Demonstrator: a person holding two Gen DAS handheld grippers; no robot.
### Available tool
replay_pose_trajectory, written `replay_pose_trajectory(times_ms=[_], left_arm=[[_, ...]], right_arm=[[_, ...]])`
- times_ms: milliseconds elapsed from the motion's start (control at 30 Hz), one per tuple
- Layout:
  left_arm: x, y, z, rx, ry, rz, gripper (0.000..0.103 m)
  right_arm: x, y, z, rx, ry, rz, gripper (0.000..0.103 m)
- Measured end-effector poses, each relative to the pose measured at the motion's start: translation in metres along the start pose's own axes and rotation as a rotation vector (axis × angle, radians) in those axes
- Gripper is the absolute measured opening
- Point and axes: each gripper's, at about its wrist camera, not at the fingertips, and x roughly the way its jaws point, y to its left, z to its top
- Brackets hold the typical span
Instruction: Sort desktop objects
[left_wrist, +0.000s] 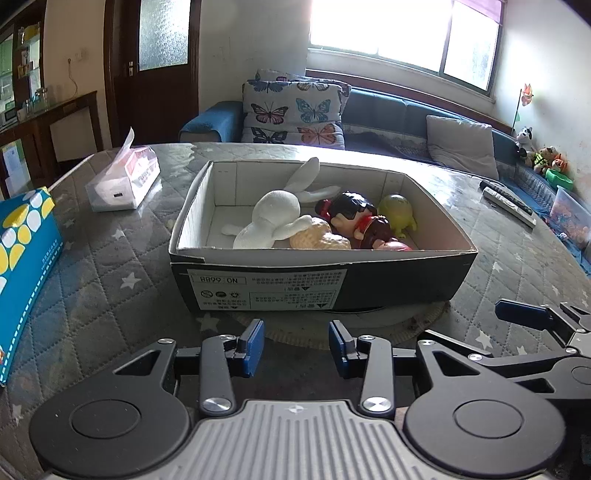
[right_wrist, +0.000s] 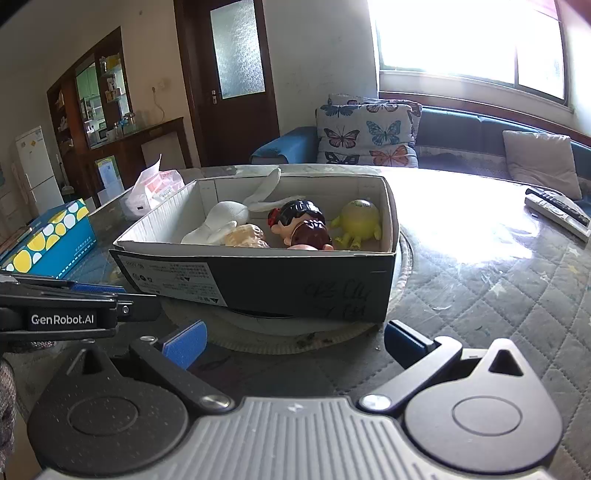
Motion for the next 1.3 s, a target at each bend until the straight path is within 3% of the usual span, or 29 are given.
replay_pose_trajectory(times_ms=[1300], left_arm=[[0.024, 0.002, -0.001, 0.043, 0.025, 0.068, 0.041]], right_arm=[[0.031, 0.004, 0.000, 0.019, 0.080, -0.004, 0.103]])
